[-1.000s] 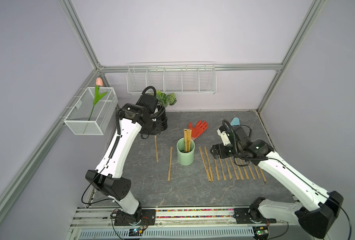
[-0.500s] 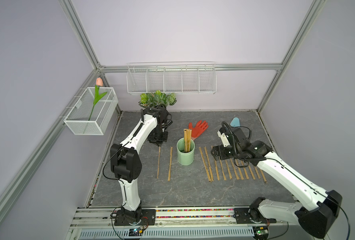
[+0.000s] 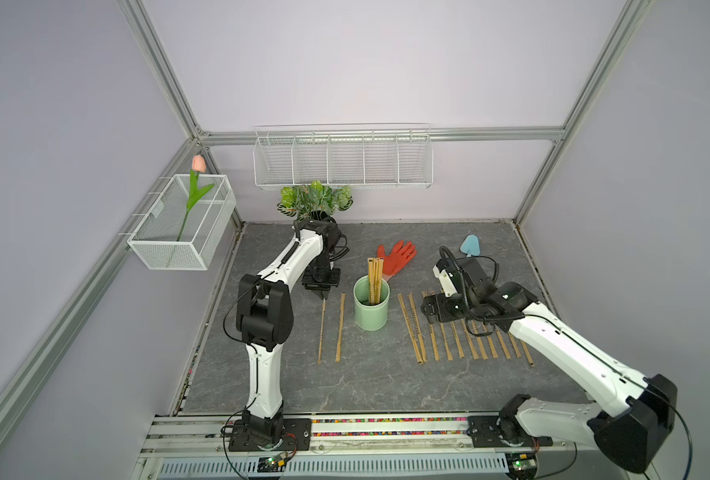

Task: Take the straws out of the storage container
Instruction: Place the straw at the center of the board.

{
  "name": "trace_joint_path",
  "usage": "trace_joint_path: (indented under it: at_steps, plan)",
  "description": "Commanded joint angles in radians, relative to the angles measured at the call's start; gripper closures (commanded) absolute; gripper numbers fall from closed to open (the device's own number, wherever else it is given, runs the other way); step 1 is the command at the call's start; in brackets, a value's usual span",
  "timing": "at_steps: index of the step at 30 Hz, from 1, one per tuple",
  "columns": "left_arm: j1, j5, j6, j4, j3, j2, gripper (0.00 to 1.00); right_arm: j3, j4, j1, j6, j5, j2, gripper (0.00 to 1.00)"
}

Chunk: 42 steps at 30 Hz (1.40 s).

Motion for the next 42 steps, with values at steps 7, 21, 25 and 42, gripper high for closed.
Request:
trace_joint_path:
  at_steps: [7, 21, 25, 42]
  plan:
    - [0.013, 0.021, -0.001, 0.034, 0.023, 0.062, 0.88, -0.017, 0.034, -0.005, -0.003, -0.007, 0.03, 0.11]
    - [0.036, 0.044, 0.014, 0.058, 0.071, 0.157, 0.87, -0.005, 0.041, -0.006, -0.006, -0.007, 0.05, 0.11]
    - [0.041, 0.05, 0.021, 0.053, 0.102, 0.187, 0.87, -0.005, 0.042, -0.005, -0.005, -0.006, 0.056, 0.11]
    - [0.045, 0.062, 0.022, 0.09, 0.066, 0.218, 0.87, 0.001, 0.042, -0.008, -0.007, -0.007, 0.069, 0.11]
